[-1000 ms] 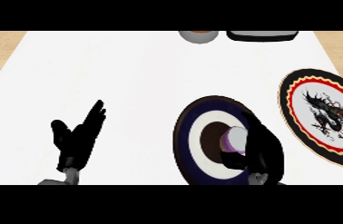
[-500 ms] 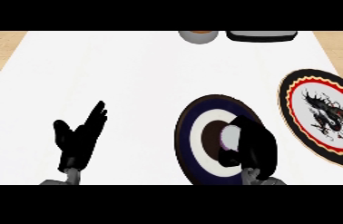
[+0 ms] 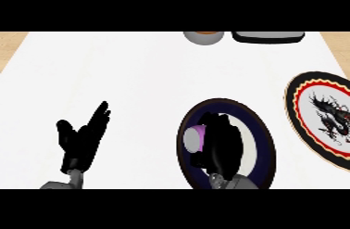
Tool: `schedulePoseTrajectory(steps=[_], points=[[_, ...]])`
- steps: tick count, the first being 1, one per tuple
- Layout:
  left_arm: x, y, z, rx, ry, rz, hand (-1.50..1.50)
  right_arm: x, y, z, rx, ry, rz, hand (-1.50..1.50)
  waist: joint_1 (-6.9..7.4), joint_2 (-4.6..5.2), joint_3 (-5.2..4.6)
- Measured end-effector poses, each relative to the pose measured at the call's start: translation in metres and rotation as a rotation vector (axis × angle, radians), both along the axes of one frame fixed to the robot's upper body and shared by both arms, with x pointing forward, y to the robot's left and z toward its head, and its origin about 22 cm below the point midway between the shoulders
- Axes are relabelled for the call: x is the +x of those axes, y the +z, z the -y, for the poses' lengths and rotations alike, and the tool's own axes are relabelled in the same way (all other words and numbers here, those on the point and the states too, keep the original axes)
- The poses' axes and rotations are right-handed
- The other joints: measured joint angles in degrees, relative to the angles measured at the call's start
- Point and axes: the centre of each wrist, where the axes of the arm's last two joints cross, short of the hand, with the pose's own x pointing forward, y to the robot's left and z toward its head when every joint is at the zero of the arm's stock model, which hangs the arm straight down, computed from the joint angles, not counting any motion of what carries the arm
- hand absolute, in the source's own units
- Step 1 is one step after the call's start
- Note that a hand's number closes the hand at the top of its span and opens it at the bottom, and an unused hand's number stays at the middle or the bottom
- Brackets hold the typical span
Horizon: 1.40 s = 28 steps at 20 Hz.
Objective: Pick the can from the plate and place it in the plate
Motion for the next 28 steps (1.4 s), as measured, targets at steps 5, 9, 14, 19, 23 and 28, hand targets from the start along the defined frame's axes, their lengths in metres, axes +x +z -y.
schedulePoseTrajectory(steps=[5, 9, 14, 19, 23, 28], points=[[-0.003, -0.004, -0.004, 0.000, 0.010, 0.005, 0.00, -0.003, 0.020, -0.008, -0.004, -0.003, 0.258, 1.50, -0.50, -0.03, 0.18], [-0.004, -0.003, -0.003, -0.006, 0.017, 0.004, 0.00, -0.005, 0.040, -0.001, 0.030, -0.069, 0.416, 1.50, -0.83, -0.06, 0.21], [-0.004, -0.003, -0.005, -0.006, 0.021, 0.000, 0.00, -0.006, 0.052, 0.025, 0.097, -0.199, 0.531, 1.50, -1.24, 0.00, 0.28], [-0.004, 0.000, -0.006, -0.002, 0.022, -0.003, 0.00, -0.003, 0.055, 0.063, 0.199, -0.321, 0.640, 1.50, -1.10, 0.16, 0.28], [-0.003, -0.003, -0.007, -0.003, 0.014, 0.006, 0.00, -0.004, 0.042, 0.103, 0.223, -0.411, 0.694, 1.50, -0.94, 0.20, 0.30], [-0.003, -0.003, -0.007, -0.003, 0.012, 0.013, 0.00, 0.012, 0.029, 0.164, 0.164, -0.512, 0.753, 1.50, -0.61, 0.29, 0.31]])
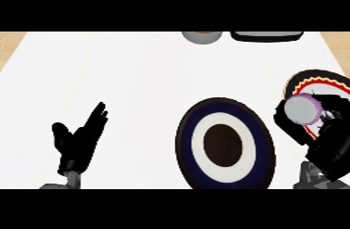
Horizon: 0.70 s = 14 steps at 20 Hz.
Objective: Pick the can from the plate and place it in the plate
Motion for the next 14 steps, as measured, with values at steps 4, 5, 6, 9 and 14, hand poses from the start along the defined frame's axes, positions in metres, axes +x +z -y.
schedulePoseTrajectory(steps=[4, 5, 6, 9, 14], points=[[0.000, 0.002, 0.001, -0.005, -0.007, 0.002, 0.00, 0.012, -0.011, 0.050, -0.006, -0.062, 0.022, 1.50, 0.27, 0.03, -0.02], [0.002, 0.003, 0.001, -0.007, -0.007, -0.007, 0.00, 0.016, -0.011, 0.062, -0.003, -0.070, 0.028, 1.50, 0.30, 0.06, -0.01], [0.001, 0.002, 0.002, -0.003, -0.007, -0.001, 0.00, 0.019, -0.014, 0.075, -0.005, -0.083, 0.030, 1.50, 0.40, 0.07, -0.02], [0.000, 0.002, 0.004, -0.001, -0.005, 0.002, 0.00, 0.026, -0.017, 0.110, 0.000, -0.105, 0.040, 1.50, 0.50, 0.07, -0.01], [0.000, 0.002, 0.007, -0.003, -0.010, 0.007, 0.00, 0.039, -0.021, 0.158, 0.010, -0.118, 0.060, 1.50, 0.72, 0.12, -0.02]])
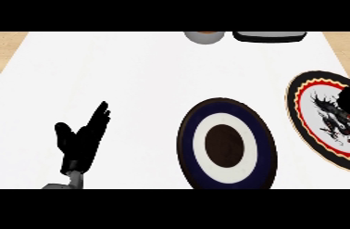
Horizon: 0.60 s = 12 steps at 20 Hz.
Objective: Pick the can from the plate and place it in the plate
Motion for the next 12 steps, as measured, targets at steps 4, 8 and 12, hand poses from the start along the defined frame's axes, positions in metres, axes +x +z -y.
schedulePoseTrajectory(steps=[4, 8, 12], points=[[0.002, 0.000, -0.001, 0.002, -0.010, -0.001, 0.00, 0.003, -0.009, 0.034, 0.077, -0.022, -0.135, -1.50, 0.46, 0.19, 0.01], [0.005, 0.001, 0.002, 0.004, -0.019, 0.000, 0.00, 0.006, -0.024, 0.056, 0.148, 0.016, -0.307, -1.50, 1.10, 0.41, 0.07], [0.006, 0.001, 0.006, 0.005, -0.018, -0.003, 0.00, 0.007, -0.035, 0.075, 0.199, 0.098, -0.323, -1.50, 1.11, 0.38, 0.09]])
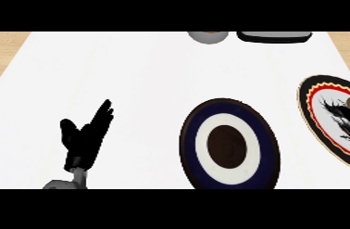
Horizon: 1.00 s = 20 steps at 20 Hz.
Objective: Pick the can from the plate and place it in the plate
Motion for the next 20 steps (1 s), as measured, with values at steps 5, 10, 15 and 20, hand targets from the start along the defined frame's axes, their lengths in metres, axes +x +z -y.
schedulePoseTrajectory(steps=[5, 10, 15, 20], points=[[0.000, 0.001, -0.001, -0.004, 0.001, -0.001, 0.00, 0.005, -0.006, 0.006, 0.060, 0.061, 0.155, -1.50, 0.01, 0.05, 0.10], [-0.003, -0.001, -0.009, -0.002, 0.011, -0.002, 0.00, 0.002, -0.001, 0.022, 0.119, 0.050, 0.349, -1.50, -0.56, -0.15, 0.00], [-0.005, 0.000, -0.008, -0.004, 0.020, -0.009, 0.00, -0.024, -0.012, 0.043, 0.210, 0.046, 0.434, -1.50, -1.17, -0.42, -0.11], [-0.007, -0.002, -0.013, -0.001, 0.029, -0.020, 0.00, -0.064, -0.021, 0.063, 0.300, 0.141, 0.457, -1.50, -1.95, -0.67, -0.20]])
